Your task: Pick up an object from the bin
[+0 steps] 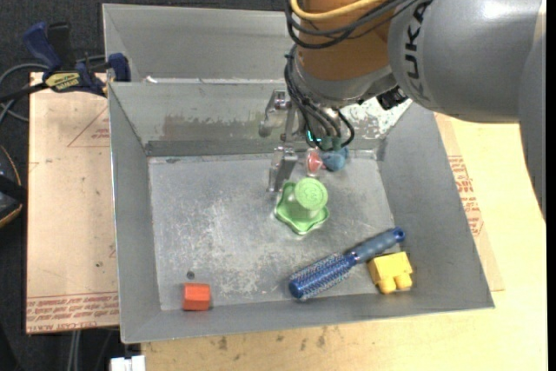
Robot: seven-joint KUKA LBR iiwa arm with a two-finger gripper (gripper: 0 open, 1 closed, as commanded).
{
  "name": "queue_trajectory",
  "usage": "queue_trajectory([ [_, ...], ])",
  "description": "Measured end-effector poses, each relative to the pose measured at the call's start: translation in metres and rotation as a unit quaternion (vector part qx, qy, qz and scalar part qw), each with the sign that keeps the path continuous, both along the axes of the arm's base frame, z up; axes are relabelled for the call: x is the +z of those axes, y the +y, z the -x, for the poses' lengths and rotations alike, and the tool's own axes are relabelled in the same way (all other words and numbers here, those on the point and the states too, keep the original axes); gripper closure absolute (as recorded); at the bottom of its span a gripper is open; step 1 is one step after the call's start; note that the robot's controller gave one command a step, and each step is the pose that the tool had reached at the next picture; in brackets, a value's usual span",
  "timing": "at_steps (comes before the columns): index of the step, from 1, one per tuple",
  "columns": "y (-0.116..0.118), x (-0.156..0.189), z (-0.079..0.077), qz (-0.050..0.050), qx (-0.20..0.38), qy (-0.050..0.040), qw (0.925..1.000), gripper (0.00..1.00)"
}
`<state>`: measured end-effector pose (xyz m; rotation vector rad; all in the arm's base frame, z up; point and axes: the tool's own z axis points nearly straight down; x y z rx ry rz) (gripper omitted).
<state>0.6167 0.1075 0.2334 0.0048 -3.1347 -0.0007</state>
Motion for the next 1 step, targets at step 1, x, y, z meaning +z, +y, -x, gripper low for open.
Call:
queue_trajectory([
  [1, -0.0566, -0.1135, 0.0248, 0.001, 0.043, 0.0008, 0.9991, 0.0],
])
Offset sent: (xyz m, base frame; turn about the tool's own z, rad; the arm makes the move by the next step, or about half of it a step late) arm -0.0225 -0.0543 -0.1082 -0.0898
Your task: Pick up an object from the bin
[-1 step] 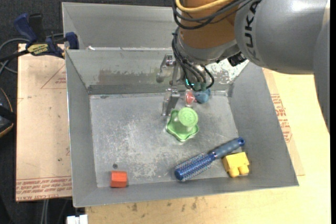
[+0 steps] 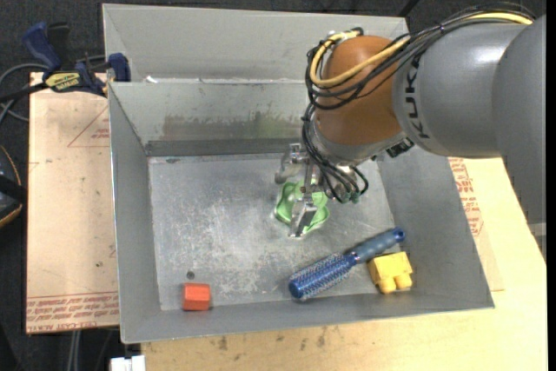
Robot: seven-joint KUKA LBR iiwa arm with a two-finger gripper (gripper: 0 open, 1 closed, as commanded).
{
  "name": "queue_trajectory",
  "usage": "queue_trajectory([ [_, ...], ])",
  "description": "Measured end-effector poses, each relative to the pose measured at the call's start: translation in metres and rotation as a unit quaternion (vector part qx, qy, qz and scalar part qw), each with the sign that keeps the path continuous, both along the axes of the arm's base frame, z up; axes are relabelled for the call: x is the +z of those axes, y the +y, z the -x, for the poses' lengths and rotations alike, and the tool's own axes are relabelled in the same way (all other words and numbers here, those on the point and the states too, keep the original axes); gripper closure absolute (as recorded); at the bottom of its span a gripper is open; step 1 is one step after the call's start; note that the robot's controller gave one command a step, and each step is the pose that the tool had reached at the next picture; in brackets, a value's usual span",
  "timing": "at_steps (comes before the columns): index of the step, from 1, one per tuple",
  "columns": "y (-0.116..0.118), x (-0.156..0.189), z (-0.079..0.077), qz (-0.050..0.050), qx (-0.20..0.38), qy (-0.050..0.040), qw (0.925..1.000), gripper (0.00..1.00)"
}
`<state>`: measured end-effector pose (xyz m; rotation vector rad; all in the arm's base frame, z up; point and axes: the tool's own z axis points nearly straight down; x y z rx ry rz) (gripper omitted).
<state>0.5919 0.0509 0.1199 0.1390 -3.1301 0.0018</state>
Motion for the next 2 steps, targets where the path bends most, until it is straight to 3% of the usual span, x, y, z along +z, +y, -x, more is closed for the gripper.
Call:
queue_trajectory([
  [1, -0.019, -0.043, -0.003, -0.003, 0.173, -0.0099, 0.9848, 0.0],
  [2, -0.019, -0.044, -0.014, -0.003, 0.208, -0.0053, 0.9781, 0.0],
])
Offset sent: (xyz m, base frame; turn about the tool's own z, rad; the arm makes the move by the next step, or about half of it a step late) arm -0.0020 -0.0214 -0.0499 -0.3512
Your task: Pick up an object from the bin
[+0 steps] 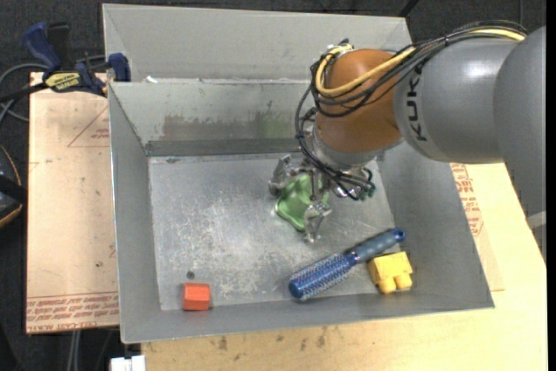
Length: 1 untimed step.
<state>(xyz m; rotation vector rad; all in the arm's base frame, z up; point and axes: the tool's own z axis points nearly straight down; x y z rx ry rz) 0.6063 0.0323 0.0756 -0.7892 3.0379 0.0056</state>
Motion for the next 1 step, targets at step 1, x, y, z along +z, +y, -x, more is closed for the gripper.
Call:
queue_trajectory([
  [1, -0.0376, 0.0014, 0.0048, 0.0, 0.171, -0.01, 0.9852, 0.0],
])
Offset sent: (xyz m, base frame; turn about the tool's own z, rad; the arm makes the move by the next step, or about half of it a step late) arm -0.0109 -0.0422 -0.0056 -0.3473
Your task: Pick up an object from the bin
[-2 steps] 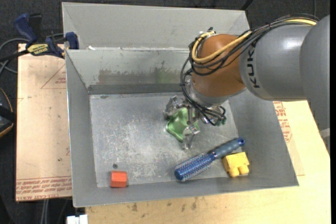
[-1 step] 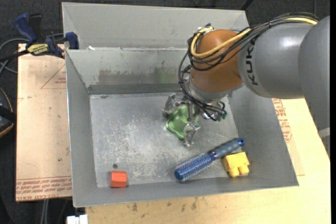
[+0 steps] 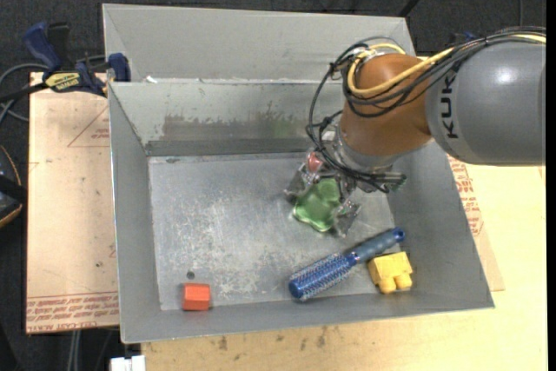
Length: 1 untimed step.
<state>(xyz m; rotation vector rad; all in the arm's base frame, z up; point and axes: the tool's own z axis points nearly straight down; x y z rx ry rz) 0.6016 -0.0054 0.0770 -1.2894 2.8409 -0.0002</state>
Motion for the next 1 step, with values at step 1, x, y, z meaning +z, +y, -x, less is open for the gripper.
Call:
queue_trajectory([
  [1, -0.0011, 0.0011, 0.0, 0.001, 0.0, 0.0014, 1.0, 1.0],
])
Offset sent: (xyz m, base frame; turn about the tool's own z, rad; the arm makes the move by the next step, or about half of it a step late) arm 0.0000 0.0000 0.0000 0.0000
